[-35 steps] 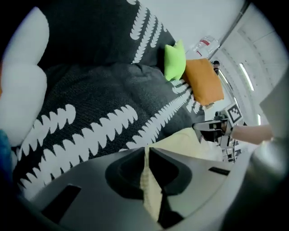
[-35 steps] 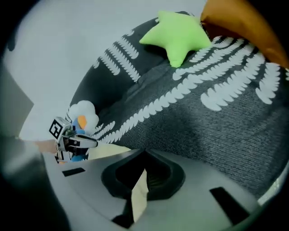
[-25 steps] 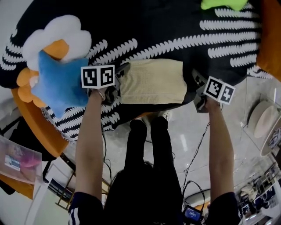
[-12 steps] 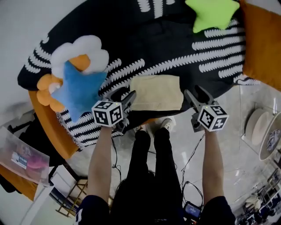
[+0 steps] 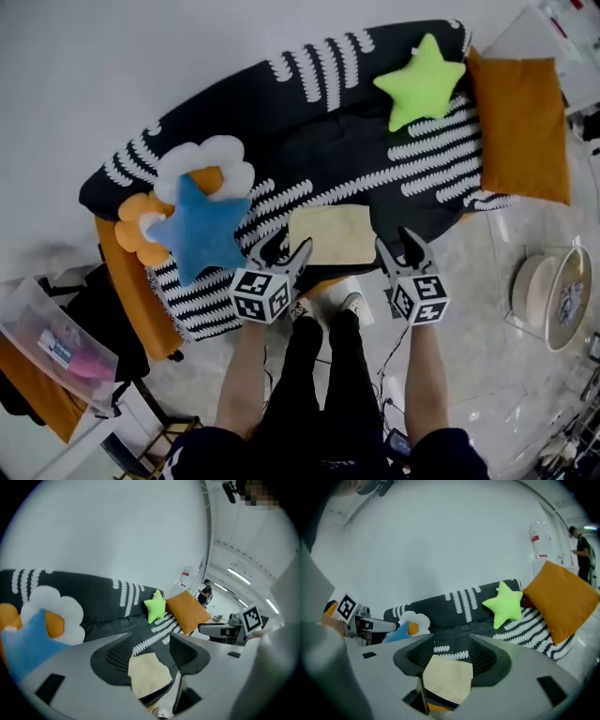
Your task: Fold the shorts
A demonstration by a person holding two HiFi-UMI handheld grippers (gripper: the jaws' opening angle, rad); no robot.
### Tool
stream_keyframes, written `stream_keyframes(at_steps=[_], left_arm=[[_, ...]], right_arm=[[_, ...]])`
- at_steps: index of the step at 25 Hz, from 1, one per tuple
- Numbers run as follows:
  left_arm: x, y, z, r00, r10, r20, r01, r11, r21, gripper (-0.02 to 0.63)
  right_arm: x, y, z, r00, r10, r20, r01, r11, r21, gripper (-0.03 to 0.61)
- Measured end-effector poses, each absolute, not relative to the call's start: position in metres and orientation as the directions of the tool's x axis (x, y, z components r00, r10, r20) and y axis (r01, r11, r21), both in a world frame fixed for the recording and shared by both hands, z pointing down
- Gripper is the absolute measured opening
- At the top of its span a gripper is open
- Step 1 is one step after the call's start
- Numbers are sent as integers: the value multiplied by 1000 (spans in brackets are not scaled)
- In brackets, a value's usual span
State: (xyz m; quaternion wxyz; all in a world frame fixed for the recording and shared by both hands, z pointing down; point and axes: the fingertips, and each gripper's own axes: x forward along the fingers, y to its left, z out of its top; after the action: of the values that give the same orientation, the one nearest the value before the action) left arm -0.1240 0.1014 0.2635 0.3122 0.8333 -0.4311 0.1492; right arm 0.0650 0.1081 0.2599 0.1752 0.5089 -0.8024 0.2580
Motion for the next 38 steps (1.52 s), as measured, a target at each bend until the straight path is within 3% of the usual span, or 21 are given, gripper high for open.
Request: stream_keyframes(at_steps=[4, 17, 33, 38], left_arm=[[-120, 115, 214, 606, -618, 502, -793, -520, 317, 247], [-136, 152, 84, 611, -703, 364, -791, -548, 270, 245], [-154, 203, -23, 571, -792, 216, -821, -548, 161, 245], [-156, 209, -40, 567, -802, 188, -824, -552, 128, 247]], right_arm=[[58, 117, 210, -400, -753, 523, -911, 389, -136, 236], [46, 165, 81, -315, -850, 421, -931, 364, 38, 232], [30, 213, -45, -288, -938, 196, -952, 301, 45, 233], [29, 226, -62, -251, -949, 190, -957, 273, 102, 245]])
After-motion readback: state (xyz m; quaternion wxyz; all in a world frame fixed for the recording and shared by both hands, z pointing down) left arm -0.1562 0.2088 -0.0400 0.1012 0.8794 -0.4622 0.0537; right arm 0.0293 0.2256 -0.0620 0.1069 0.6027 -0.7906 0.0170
